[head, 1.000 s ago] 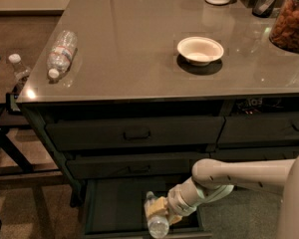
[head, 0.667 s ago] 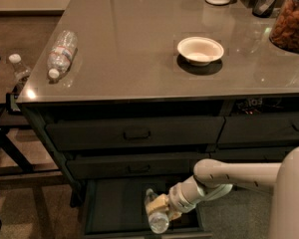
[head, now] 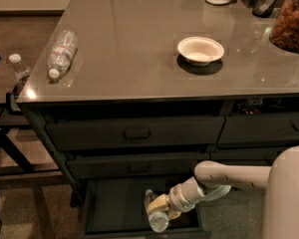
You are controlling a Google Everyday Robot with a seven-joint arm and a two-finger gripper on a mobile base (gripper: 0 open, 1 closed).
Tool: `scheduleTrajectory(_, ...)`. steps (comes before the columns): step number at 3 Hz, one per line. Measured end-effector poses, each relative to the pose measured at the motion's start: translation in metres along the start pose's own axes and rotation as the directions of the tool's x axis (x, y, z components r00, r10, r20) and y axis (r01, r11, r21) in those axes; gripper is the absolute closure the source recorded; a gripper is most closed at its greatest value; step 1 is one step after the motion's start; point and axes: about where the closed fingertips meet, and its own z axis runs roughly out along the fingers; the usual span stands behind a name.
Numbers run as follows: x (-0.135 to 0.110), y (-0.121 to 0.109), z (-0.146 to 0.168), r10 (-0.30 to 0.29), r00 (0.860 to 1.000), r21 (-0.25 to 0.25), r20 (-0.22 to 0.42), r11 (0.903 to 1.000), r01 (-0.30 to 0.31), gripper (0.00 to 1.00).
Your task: Place blue plastic bottle into bottom drawer
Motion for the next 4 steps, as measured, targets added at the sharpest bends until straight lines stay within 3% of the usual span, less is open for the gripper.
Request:
scheduleTrajectory(1, -0.011, -0.015, 0.012, 0.025, 0.999, -0.053, 0.035, 0.9984, -0.023, 1.00)
scheduleTrajectory(2, -0.044, -0.052, 0.035, 0.067, 0.997, -0.149, 0.033, 0.9869, -0.061, 1.00)
scheduleTrajectory(4, -0.050, -0.053, 0.044, 0.070, 0.997, -0.169, 0.034, 0.9836, -0.063, 1.00)
